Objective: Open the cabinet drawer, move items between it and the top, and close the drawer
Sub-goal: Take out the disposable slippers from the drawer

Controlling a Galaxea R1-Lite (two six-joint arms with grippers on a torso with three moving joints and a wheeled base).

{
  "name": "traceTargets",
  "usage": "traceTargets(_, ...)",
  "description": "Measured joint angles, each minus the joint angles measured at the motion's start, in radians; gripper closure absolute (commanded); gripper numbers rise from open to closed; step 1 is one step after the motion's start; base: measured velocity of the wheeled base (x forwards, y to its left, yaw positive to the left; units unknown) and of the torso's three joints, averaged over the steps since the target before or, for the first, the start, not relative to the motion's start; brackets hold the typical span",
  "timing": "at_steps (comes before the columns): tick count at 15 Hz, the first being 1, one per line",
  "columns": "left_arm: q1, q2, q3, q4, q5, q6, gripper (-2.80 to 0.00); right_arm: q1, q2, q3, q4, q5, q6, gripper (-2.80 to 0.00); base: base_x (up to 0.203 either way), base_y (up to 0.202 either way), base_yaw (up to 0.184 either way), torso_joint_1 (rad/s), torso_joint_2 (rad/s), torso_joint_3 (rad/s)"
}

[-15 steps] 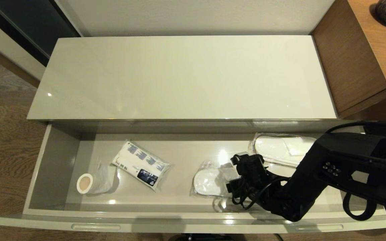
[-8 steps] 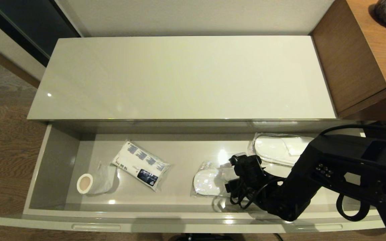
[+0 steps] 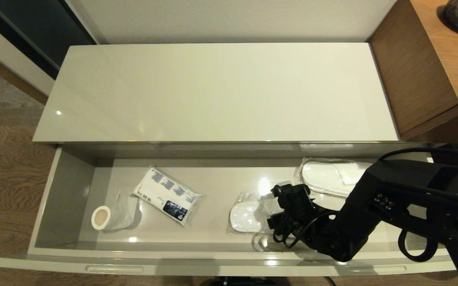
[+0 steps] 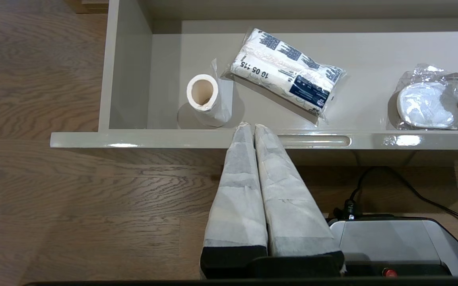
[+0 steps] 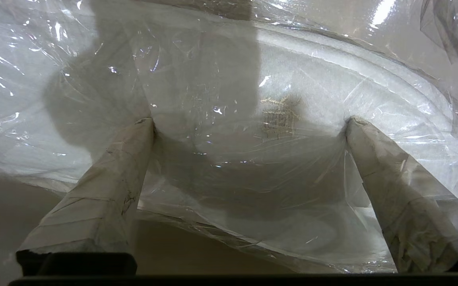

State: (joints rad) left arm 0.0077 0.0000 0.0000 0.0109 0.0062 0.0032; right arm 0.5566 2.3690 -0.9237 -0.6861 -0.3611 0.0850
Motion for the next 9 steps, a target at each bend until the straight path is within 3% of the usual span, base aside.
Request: traceTargets(9, 0.000, 0.000, 0.000, 0.000, 0.000, 0.000, 0.00, -0.001, 0.002, 0.010, -0.001, -0.004, -0.029, -2.80, 0.000, 0.000, 0.000, 0.000, 0.00, 0.000)
